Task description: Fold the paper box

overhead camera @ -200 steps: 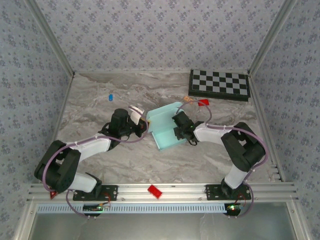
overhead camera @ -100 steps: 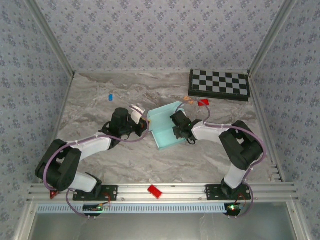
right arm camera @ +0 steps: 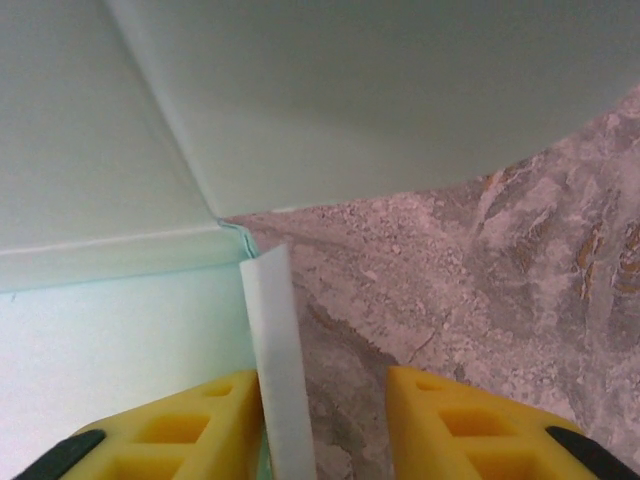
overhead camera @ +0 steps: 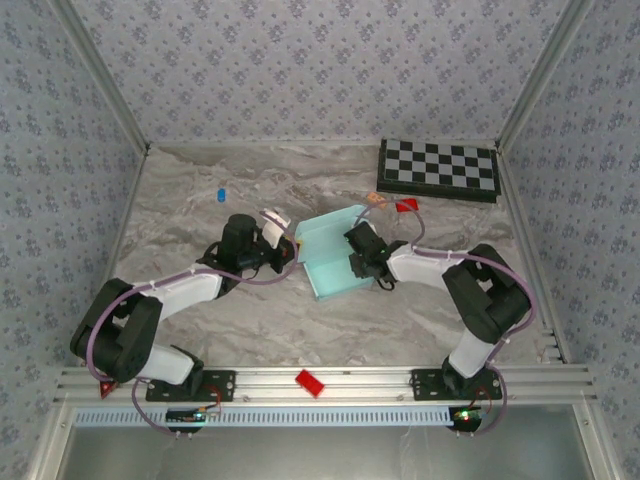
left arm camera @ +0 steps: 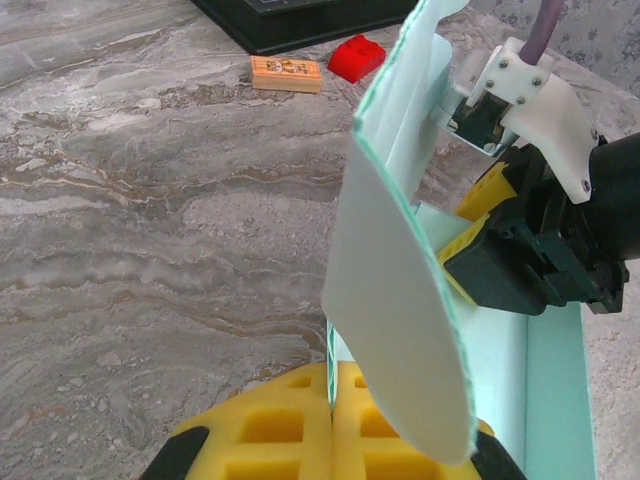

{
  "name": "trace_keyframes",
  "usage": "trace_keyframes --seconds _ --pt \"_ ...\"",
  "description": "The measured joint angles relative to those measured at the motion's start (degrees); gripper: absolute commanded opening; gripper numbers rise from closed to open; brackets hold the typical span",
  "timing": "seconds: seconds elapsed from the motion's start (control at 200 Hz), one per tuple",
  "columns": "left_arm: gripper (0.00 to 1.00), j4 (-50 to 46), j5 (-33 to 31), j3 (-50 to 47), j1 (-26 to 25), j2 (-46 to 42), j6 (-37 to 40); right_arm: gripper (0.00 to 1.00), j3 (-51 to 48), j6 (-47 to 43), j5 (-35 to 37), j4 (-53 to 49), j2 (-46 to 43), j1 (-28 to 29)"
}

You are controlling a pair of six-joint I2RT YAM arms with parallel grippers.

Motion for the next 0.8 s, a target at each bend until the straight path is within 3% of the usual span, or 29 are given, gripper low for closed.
trace_keyframes --seconds 0.275,0.8 --pt "0.0 0.0 0.3 0.0 0.0 0.0 1.0 0.5 -0.7 -0.1 -3.2 -1.7 -2.3 -0.2" --pt "0.0 0.3 0.4 0.0 0.0 0.0 2.4 0.48 -0.6 -0.3 -8.5 -7.2 -6.1 -2.1"
